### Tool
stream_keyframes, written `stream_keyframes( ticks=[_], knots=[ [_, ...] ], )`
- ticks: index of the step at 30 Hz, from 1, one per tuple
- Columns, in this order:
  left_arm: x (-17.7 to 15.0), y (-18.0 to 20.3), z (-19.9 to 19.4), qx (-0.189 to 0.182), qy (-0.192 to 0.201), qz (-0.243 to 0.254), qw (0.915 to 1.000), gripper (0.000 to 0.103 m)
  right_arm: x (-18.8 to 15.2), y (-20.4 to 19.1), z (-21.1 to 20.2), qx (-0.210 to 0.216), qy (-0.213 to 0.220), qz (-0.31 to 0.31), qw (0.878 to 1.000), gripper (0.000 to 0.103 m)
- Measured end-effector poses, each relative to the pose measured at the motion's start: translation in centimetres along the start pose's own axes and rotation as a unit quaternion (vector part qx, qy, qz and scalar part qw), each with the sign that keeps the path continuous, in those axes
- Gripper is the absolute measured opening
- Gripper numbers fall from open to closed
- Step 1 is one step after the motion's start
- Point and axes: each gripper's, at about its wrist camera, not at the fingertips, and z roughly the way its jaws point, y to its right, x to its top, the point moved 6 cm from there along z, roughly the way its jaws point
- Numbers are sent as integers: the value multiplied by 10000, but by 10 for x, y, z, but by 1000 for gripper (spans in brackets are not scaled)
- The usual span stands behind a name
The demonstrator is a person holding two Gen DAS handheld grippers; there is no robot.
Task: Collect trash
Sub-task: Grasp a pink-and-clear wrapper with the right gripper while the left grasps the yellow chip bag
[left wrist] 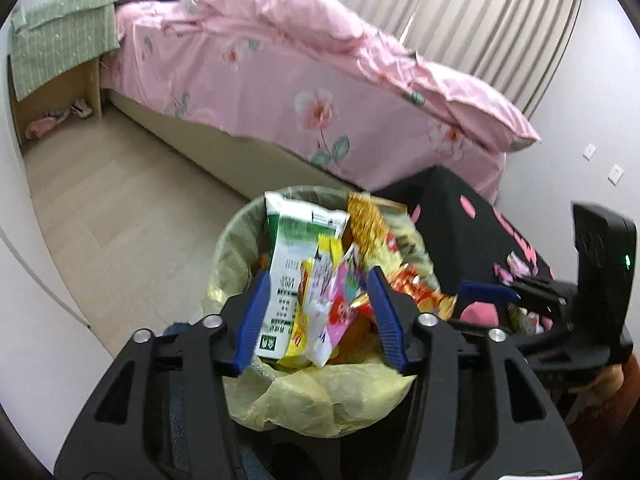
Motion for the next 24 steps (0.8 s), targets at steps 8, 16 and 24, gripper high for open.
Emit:
stream_keyframes(
  ticks=[8, 16, 24],
  knots=[
    [-4, 40, -15, -92, 23, 148, 9998, 55, -29, 33, -95, -569, 1110, 365, 9915, 59],
    [-40, 140, 3, -954, -403, 1111, 9884, 55, -113, 86, -172, -1828, 1424, 849, 9691, 59],
    [-71, 228, 33, -1337, -825, 1793, 9712, 55, -188, 127, -209, -2402, 1386, 1541, 9483, 59]
  ],
)
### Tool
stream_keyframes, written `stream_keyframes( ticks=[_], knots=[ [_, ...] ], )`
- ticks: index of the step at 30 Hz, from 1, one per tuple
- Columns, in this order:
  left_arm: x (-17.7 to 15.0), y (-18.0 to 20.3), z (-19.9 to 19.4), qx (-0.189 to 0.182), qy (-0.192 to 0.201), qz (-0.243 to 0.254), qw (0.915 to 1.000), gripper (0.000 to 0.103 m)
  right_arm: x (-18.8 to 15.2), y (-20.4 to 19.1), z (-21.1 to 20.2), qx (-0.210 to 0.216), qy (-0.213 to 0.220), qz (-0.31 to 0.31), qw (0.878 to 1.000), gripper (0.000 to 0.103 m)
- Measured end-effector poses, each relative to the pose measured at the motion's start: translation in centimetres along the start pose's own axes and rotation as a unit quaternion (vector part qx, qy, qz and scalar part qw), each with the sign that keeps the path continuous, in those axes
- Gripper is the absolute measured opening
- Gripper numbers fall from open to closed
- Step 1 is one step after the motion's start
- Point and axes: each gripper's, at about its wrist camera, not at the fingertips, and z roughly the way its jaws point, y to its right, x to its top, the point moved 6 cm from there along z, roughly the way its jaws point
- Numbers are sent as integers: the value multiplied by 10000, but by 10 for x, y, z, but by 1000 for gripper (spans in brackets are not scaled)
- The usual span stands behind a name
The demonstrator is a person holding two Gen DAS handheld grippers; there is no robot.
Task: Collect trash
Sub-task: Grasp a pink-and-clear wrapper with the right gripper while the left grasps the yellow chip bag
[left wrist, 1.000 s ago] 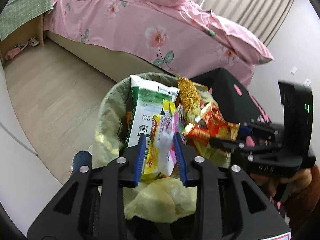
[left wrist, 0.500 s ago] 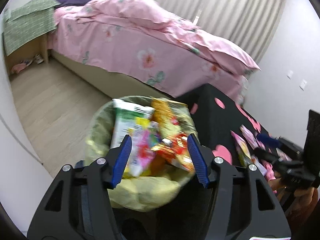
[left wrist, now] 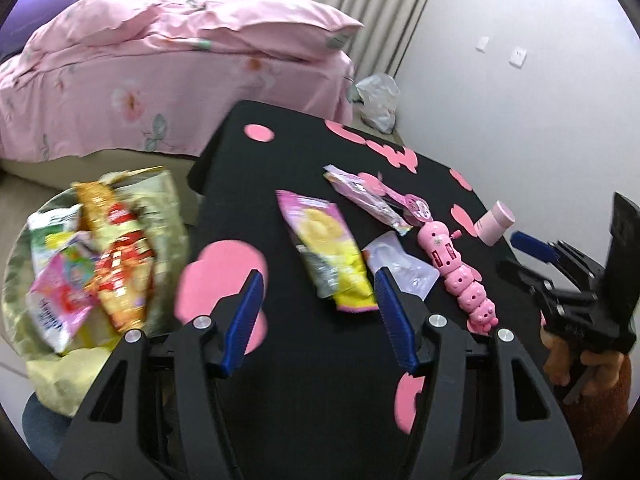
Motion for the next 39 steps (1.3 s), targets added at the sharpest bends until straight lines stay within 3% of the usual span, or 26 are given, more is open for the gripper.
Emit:
stream_keyframes(
  ticks=[5, 8, 10, 12, 14, 18, 22, 24, 26, 30, 34, 39],
  knots=[
    [2, 8, 25, 171, -164, -151, 9996, 55, -18, -7, 2, -196, -116, -17, 9997, 59],
    [1, -2, 20, 336, -29, -290, 9990, 55, -25, -27, 7, 403, -214, 158, 9988, 59],
    [-2, -12, 13, 410, 6, -379, 9984, 55, -29, -42, 17, 1007, -377, 364, 9935, 59],
    [-5, -21, 7, 435, 9, -506, 9978, 55, -32, -47, 37, 1280, -650, 704, 9871, 59],
    [-9, -28, 3, 429, -4, -585, 9974, 55, -33, -46, 56, 1172, -891, 988, 9842, 59],
    [-16, -34, -1, 359, 17, -627, 9974, 55, -16, -47, 75, 842, -793, 1036, 9879, 59],
    [-21, -35, -1, 241, -13, -666, 9975, 55, -8, -58, 91, 591, -820, 668, 9926, 59],
    [-23, -36, -2, 211, -18, -677, 9975, 55, -8, -61, 95, 478, -772, 535, 9944, 55],
    [-25, -37, -3, 168, -27, -696, 9974, 55, -7, -61, 96, 402, -755, 422, 9954, 33],
    [-27, -35, -1, 12, -59, -727, 9973, 55, -11, -55, 90, 572, -739, 485, 9944, 13],
    [-28, -25, 3, -162, -107, -663, 9976, 55, -13, -47, 68, 814, -544, 689, 9928, 5],
    [-20, -2, 21, -383, -298, -476, 9977, 55, -17, -24, 28, 653, -134, 848, 9942, 5]
  ],
)
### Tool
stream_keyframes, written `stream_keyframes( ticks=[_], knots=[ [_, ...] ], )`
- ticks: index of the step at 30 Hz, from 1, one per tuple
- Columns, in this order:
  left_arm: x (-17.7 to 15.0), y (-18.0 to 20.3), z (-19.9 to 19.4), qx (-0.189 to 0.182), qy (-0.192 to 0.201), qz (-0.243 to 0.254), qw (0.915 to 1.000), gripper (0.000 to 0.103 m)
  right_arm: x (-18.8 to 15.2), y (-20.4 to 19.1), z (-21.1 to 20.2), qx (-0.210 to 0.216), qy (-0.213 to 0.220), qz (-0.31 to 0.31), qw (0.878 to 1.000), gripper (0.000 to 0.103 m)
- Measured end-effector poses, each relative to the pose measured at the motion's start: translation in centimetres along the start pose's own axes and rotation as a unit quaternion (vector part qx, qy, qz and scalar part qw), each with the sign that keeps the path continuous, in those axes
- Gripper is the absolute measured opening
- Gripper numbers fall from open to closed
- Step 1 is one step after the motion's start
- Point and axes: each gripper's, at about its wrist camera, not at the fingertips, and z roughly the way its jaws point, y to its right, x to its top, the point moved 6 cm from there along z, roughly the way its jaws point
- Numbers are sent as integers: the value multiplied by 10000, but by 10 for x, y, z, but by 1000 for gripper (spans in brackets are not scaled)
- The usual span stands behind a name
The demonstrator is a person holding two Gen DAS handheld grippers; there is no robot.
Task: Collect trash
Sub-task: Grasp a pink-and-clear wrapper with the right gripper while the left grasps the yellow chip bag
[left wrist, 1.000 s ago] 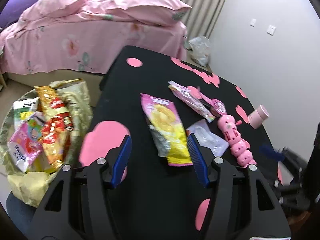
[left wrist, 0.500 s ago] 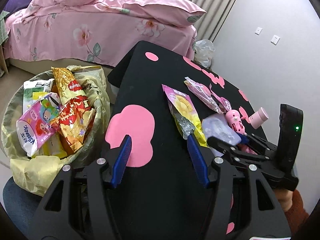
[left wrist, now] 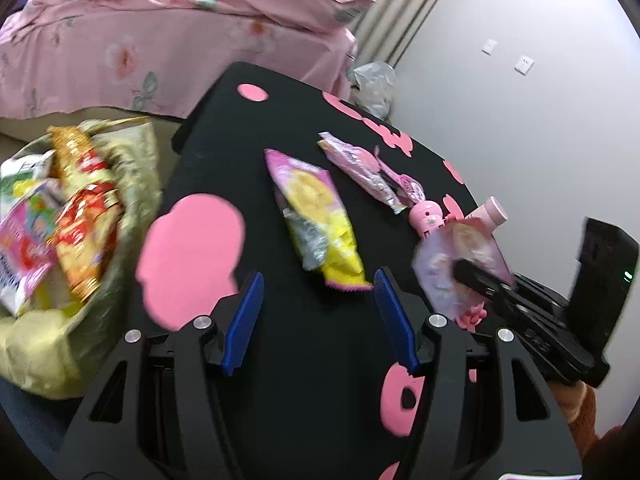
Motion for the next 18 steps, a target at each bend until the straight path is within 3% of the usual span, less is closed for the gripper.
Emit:
stream_keyframes(
  ticks=[3, 8, 11, 16, 18],
  knots=[
    [12, 8, 13, 316, -37, 198, 9993, 55, -1, 15, -17, -25, 132, 209, 9997, 5],
    [6, 6, 29, 592, -349, -212, 9974, 55, -8, 35, -33, -134, 304, 408, 9986, 5],
    [4, 11, 32, 727, -243, -228, 9968, 52, -12, 40, -31, -95, 289, 525, 9982, 5],
    [9, 14, 44, 972, -117, -105, 9951, 23, -15, 36, -30, -110, 286, 449, 9985, 5],
    [10, 10, 43, 885, -92, -174, 9959, 16, -14, 34, -35, -151, 334, 415, 9985, 5]
  ],
)
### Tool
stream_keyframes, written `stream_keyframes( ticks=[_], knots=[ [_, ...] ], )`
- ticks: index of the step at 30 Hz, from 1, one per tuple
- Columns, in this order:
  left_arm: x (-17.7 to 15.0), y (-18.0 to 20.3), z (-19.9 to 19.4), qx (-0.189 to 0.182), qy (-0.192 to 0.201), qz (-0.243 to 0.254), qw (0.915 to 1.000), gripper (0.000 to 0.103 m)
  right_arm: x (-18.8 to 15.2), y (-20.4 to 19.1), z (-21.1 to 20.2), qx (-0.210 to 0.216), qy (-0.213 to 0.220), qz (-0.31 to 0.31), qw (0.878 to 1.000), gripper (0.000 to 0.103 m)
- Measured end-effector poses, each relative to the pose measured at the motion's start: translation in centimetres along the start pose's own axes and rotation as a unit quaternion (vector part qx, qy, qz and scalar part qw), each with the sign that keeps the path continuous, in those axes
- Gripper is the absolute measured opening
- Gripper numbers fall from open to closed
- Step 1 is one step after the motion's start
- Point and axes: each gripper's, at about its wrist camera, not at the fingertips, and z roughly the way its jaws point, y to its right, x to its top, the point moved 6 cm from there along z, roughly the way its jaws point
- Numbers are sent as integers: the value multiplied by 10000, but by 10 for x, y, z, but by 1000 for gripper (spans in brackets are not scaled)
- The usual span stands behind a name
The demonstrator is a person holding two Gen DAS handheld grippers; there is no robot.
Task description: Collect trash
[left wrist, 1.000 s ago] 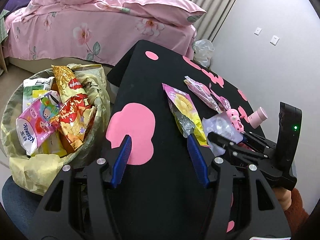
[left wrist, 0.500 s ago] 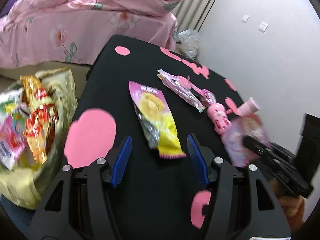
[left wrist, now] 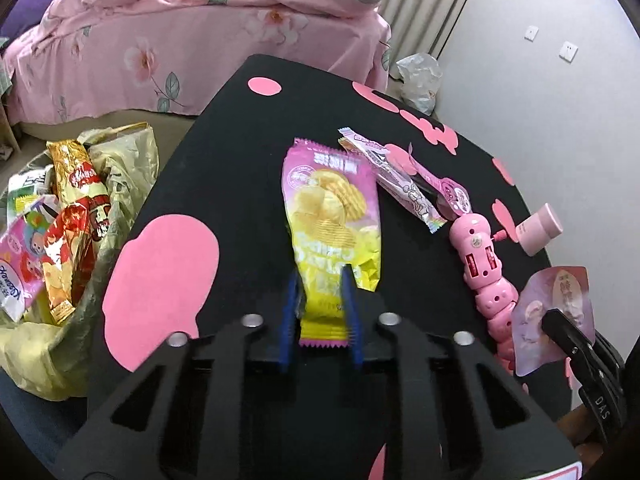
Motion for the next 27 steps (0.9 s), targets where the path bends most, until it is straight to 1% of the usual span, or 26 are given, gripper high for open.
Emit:
stream_keyframes(
  ticks=[1, 2, 5, 8, 12, 15, 16, 18, 22, 25, 27],
  knots=[
    [-1, -2, -3, -151, 8, -58, 9999, 10, 1, 1, -2, -4, 25, 5, 10000, 5],
    [-2, -2, -7, -205, 39, -66, 9998, 8, 3, 1, -5, -10, 58, 18, 10000, 5],
    [-5, -1, -29, -322, 316, 82, 9989, 5, 9, 1, -15, -37, 165, 29, 9999, 5],
    [-5, -1, -59, -345, 631, 282, 9970, 5, 16, -5, -26, -17, 279, 15, 9996, 5],
    [0, -3, -102, -406, 1088, 411, 9924, 5, 29, -21, -34, 83, 386, -52, 9992, 5],
    [4, -11, -130, -326, 1388, 443, 9888, 5, 39, -40, -39, 177, 475, -201, 9985, 5],
    [6, -17, -144, -273, 1542, 426, 9867, 5, 43, -49, -41, 215, 505, -279, 9981, 5],
    [9, -26, -160, -202, 1709, 378, 9844, 5, 50, -67, -44, 288, 565, -463, 9969, 5],
    [10, -60, -192, 29, 2027, 156, 9791, 5, 60, -103, -46, 435, 606, -758, 9943, 5],
    [7, -86, -206, 132, 2143, -73, 9767, 5, 66, -128, -42, 572, 578, -934, 9923, 5],
    [5, -106, -215, 273, 2231, -221, 9742, 5, 69, -145, -39, 651, 543, -1061, 9907, 5]
  ],
)
